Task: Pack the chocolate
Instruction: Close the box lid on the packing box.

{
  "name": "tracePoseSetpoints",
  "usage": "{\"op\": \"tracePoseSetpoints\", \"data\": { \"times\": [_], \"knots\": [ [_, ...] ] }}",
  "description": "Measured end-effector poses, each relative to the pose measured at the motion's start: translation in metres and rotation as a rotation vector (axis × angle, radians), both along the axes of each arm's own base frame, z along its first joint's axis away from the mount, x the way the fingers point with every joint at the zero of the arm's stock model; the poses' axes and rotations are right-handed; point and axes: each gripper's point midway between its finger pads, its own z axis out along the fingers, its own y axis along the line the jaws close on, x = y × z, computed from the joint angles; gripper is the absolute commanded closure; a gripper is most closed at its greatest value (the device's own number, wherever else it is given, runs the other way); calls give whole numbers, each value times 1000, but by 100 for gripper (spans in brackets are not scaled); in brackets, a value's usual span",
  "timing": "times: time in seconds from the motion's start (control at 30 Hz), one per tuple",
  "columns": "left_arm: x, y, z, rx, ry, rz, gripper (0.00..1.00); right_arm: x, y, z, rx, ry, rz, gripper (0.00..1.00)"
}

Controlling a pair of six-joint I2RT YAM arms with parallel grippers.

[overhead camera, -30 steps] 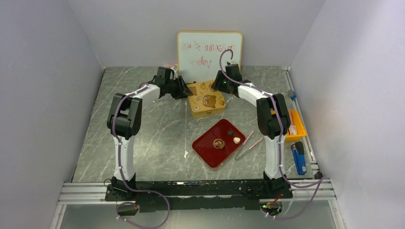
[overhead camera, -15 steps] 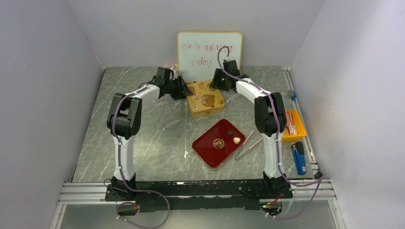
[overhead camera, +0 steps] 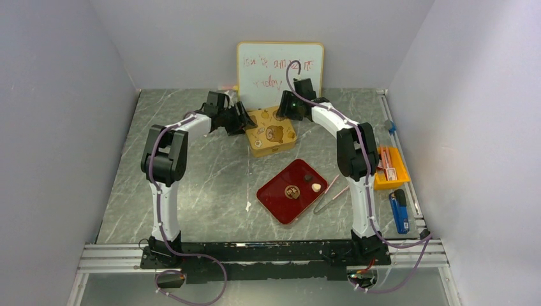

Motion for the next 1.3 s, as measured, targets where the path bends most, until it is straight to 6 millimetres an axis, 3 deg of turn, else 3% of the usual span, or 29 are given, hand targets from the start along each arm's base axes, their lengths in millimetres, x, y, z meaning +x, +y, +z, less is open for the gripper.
{"op": "tracePoseSetpoints", "data": {
  "times": [0.47, 1.3],
  "knots": [
    [-9, 19, 5, 36, 4, 25, 29, -2, 3, 0, 2, -6, 16, 35],
    [-44, 36, 15, 79, 27, 26, 30, -27, -3, -1, 25, 30, 38, 34]
  ]
}}
